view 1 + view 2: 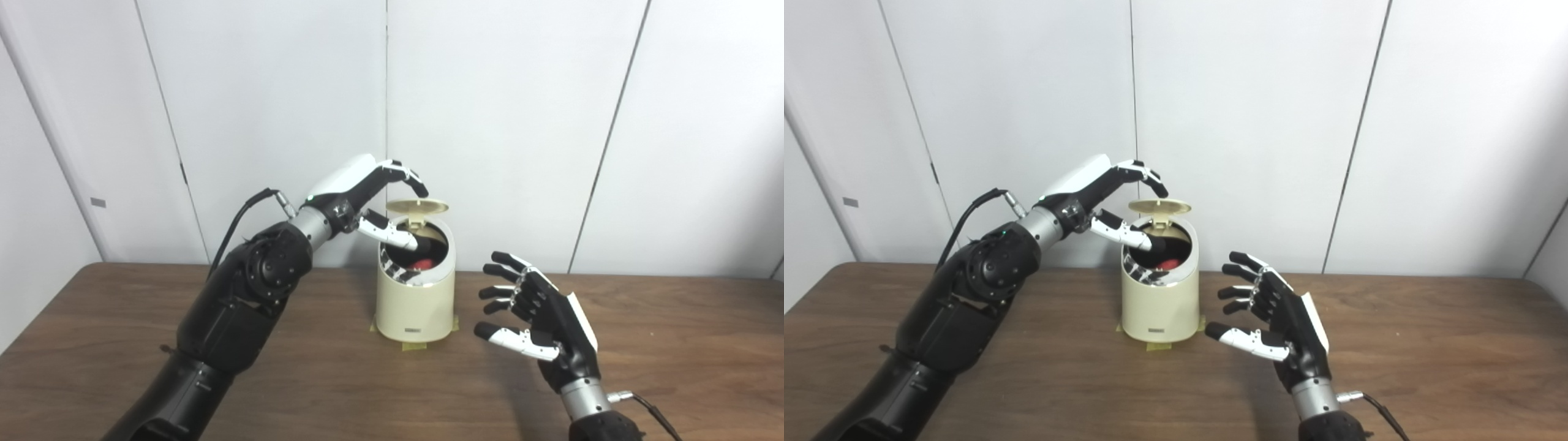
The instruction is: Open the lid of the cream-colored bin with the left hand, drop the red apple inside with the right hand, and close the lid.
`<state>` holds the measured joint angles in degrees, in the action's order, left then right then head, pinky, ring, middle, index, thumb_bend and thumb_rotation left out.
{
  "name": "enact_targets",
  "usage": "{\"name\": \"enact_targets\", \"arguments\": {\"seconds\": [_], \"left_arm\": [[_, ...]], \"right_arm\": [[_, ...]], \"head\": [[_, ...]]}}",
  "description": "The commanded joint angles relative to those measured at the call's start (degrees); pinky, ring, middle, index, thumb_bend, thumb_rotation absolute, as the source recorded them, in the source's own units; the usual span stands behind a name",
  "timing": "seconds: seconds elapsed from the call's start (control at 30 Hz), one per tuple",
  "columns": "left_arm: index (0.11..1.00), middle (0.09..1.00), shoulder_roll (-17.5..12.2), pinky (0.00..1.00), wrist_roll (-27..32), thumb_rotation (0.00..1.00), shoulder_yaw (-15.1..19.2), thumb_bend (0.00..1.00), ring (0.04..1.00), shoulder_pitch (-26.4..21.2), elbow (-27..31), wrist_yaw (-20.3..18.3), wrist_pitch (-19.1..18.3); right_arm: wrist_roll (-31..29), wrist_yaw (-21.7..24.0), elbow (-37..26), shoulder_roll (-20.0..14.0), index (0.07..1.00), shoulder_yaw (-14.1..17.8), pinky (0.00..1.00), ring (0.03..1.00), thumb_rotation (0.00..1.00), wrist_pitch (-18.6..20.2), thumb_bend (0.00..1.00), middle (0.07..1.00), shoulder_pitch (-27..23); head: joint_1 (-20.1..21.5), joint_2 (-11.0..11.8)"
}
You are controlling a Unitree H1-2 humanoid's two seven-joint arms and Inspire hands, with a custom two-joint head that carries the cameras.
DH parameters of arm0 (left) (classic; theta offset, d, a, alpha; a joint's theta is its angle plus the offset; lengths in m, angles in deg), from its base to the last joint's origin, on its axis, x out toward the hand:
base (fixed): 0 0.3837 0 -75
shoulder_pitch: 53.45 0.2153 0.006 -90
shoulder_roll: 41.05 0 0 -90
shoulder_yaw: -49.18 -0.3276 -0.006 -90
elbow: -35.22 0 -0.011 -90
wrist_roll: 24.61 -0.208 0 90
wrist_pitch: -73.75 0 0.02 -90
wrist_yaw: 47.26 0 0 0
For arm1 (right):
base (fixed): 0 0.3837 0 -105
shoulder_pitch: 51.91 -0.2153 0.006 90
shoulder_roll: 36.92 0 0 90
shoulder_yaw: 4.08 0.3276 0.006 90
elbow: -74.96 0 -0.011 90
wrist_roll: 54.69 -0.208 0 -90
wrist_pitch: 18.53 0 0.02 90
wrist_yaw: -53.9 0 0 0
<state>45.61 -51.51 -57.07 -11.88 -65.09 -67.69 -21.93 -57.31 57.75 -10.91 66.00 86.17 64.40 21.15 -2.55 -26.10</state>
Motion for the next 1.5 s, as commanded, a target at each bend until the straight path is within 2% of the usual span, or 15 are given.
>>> {"name": "enact_targets", "arguments": {"seconds": [0.0,0.37,0.7,0.87,1.07,1.17,1.33,1.47], "left_arm": [[0.703,0.773,-1.36,1.0,-0.36,0.34,0.31,0.92,0.953,-2.27,2.01,0.34,1.67],[0.69,0.734,-2.01,1.0,-1.15,0.37,-0.7,0.94,0.925,-0.09,3.34,-0.76,2.11],[0.69,0.738,-2.22,1.0,-2.22,0.4,-1.44,0.93,0.909,2.14,2.32,-0.43,3.96],[0.689,0.71,-1.87,1.0,-2.1,0.42,-1.88,0.96,0.908,3.57,1.23,-0.23,5.12],[0.689,0.713,-1.67,1.0,-2.08,0.36,-2.38,0.92,0.92,5.25,1.53,-0.86,5.61],[0.693,0.708,-2.31,1.0,-5.75,0.36,-4.42,0.9,0.908,5.89,2.2,0.09,7.08],[0.701,0.697,-3.26,1.0,-15.1,0.33,-8.56,0.91,0.892,7.24,2.04,4.64,11.59],[0.744,0.756,-3.53,1.0,-21.5,0.31,-11.68,0.92,0.942,8.17,2.49,4.39,11.2]], "right_arm": [[0.04,-0.38,-1.42,0.16,0.77,0.11,0.52,0.619,0.21,-0.95,0.86,0.756,-2.34],[0.58,-0.46,-2.25,0.36,0.767,-0.09,0.5,0.614,0.2,-0.14,0.85,0.753,-2.37],[1.41,-0.76,-2.65,0.69,0.761,-0.31,0.49,0.611,0.2,0.67,0.85,0.755,-2.63],[1.78,-0.95,-2.96,0.92,0.762,-0.34,0.49,0.612,0.2,1.16,0.85,0.751,-2.71],[1.94,-1.12,-3.51,1.23,0.759,-0.43,0.48,0.605,0.18,1.63,0.84,0.753,-2.64],[2.37,-1.41,-3.72,1.34,0.755,-0.44,0.48,0.61,0.19,1.86,0.85,0.75,-2.66],[2.43,-1.6,-4.04,1.33,0.754,-0.5,0.49,0.615,0.2,2.13,0.86,0.75,-2.65],[2.93,-1.74,-4.53,1.22,0.752,-0.68,0.49,0.605,0.2,2.31,0.86,0.75,-2.63]], "head": [[-0.01,-0.08],[0.07,-0.81],[0.28,-1.27],[0.54,-1.51],[0.97,-1.75],[1.1,-1.91],[1.16,-2.12],[1.19,-2.36]]}}
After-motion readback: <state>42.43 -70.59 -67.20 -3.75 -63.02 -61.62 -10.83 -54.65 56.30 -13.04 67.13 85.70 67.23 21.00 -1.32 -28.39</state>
